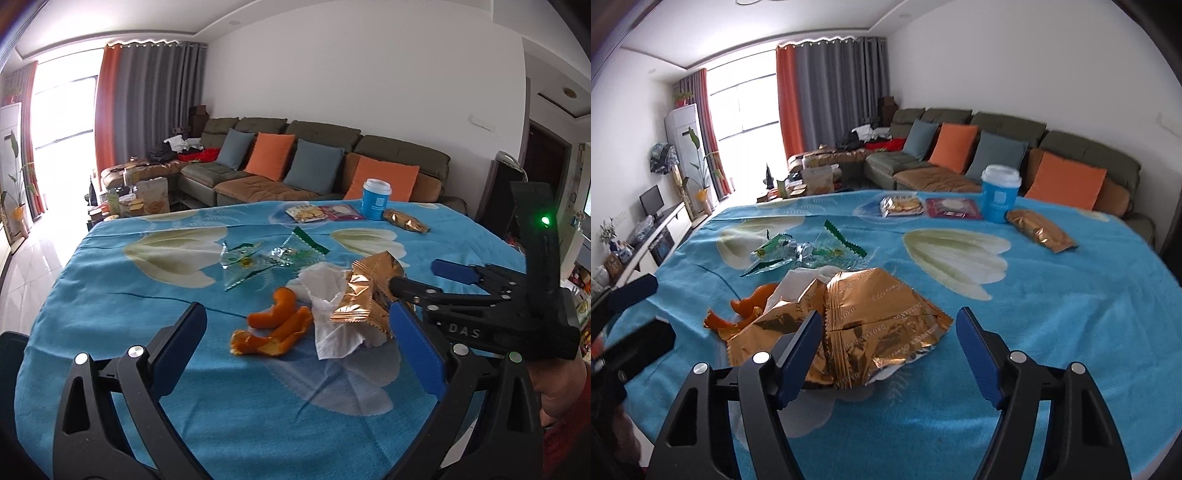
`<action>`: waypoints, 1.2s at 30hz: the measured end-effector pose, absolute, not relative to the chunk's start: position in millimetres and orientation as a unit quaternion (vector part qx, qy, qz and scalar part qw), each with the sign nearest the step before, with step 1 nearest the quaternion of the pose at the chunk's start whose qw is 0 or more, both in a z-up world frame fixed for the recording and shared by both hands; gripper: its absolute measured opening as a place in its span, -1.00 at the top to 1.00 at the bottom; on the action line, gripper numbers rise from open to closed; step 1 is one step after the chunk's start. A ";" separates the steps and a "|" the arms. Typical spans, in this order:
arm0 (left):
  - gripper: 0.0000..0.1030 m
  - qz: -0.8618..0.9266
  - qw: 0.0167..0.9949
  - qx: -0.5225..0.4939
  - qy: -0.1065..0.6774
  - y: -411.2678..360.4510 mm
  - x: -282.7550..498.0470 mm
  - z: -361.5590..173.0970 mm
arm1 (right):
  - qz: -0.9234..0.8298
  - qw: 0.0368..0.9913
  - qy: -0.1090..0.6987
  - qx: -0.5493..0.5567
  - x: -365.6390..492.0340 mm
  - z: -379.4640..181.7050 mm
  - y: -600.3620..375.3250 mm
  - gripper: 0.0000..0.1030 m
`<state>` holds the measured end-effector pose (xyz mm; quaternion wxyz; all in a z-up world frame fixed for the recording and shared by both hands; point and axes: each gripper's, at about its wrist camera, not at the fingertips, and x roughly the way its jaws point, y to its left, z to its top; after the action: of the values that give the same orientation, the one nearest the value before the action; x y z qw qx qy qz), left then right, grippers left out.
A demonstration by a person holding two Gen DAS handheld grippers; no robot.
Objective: Collect trash
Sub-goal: 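Return both tools over the table toward the gold wrappers and tissue, then grasp a gold wrapper with right tool while left tool grasps another gold wrapper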
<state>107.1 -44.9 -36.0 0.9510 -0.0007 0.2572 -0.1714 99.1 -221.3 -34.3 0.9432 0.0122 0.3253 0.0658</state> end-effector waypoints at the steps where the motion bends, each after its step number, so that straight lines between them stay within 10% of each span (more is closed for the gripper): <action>1: -0.89 -0.176 0.950 0.000 0.259 -46.6 109.0 -37.1 | 0.069 0.942 0.330 0.014 101.4 -35.9 -221.5 -0.39; 12: -0.89 -0.221 0.937 0.010 0.269 -72.5 122.3 -44.4 | 0.092 0.922 0.374 0.042 112.4 -51.7 -228.7 0.45; 30: -0.89 -0.245 0.926 0.002 0.286 -84.9 126.9 -48.7 | 0.079 0.924 0.372 -0.023 109.2 -53.0 -219.0 -0.03; 36: -0.89 -0.243 0.926 -0.002 0.288 -83.2 125.8 -48.7 | 0.074 0.915 0.394 -0.040 116.8 -60.6 -215.5 0.21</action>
<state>125.8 -83.2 -48.7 0.9264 -0.0021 0.2877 -0.2430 116.8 -215.5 -60.6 0.9153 -0.0399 0.3939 0.0736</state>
